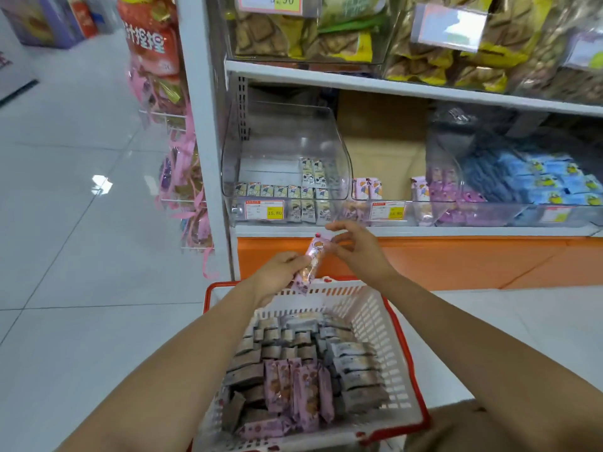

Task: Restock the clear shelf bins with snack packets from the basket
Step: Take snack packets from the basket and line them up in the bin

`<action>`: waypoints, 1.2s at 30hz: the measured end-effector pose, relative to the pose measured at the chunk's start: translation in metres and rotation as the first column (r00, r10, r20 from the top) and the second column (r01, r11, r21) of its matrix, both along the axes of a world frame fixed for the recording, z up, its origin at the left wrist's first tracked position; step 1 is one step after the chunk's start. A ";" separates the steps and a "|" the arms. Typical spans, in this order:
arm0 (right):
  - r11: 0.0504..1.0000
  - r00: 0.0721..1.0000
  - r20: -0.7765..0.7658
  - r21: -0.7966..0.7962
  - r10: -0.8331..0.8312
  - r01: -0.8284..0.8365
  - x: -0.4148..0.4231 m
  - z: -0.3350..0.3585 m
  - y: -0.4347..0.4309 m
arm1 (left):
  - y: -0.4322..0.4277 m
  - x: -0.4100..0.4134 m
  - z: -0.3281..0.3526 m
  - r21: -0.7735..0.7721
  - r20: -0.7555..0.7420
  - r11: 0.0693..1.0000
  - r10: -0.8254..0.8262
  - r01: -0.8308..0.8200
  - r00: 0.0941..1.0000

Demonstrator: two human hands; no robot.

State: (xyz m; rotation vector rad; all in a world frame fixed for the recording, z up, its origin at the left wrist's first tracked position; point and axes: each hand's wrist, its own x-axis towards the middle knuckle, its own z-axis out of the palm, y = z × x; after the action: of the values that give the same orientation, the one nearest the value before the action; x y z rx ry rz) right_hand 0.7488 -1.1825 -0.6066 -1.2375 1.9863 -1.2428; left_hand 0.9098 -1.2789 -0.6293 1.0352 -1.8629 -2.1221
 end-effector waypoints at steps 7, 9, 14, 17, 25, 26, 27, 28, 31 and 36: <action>0.998 0.999 -0.024 -0.059 0.025 -0.026 -0.001 0.026 0.029 | 0.022 -0.042 0.039 0.027 -0.132 0.989 0.145 -0.142 0.981; 0.995 0.999 -0.035 -0.095 0.007 -0.010 -0.007 0.035 0.035 | 0.025 -0.052 0.054 0.015 -0.172 0.991 0.131 -0.131 0.976; 0.983 0.987 -0.110 -0.154 -0.114 0.097 -0.039 0.058 0.039 | 0.021 -0.080 0.073 -0.243 -0.257 0.960 0.077 -0.141 0.963; 0.962 0.964 -0.143 -0.190 -0.223 0.194 -0.072 0.068 0.033 | 0.010 -0.093 0.073 -0.701 -0.181 0.701 0.004 -0.132 0.984; 0.912 0.877 -0.248 -0.110 -0.411 0.396 -0.141 0.062 -0.005 | -0.011 -0.114 0.048 -0.962 0.164 0.217 -0.033 0.167 0.986; 0.909 0.868 -0.273 -0.098 -0.415 0.404 -0.147 0.059 -0.011 | -0.013 -0.115 0.042 -0.961 0.167 0.214 -0.046 0.173 0.985; 0.907 0.860 -0.292 -0.084 -0.418 0.412 -0.152 0.056 -0.017 | -0.015 -0.114 0.036 -0.962 0.160 0.214 -0.059 0.169 0.985; 0.905 0.854 -0.308 -0.068 -0.418 0.419 -0.158 0.054 -0.023 | -0.017 -0.114 0.031 -0.965 0.152 0.205 -0.068 0.163 0.986; 0.899 0.830 -0.391 0.015 -0.397 0.437 -0.172 0.047 -0.038 | -0.018 -0.115 0.021 -0.976 0.146 0.151 -0.063 0.154 0.987; 0.860 0.832 -0.454 0.230 -0.319 0.456 -0.184 0.037 -0.050 | -0.018 -0.117 0.016 -0.986 0.127 0.108 -0.038 0.130 0.991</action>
State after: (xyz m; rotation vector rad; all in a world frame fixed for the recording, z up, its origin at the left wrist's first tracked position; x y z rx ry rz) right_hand 0.5650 -1.2327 -0.5700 -0.9963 2.7318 -0.8003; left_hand 0.7932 -1.2965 -0.6135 0.5540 -2.6307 -0.2885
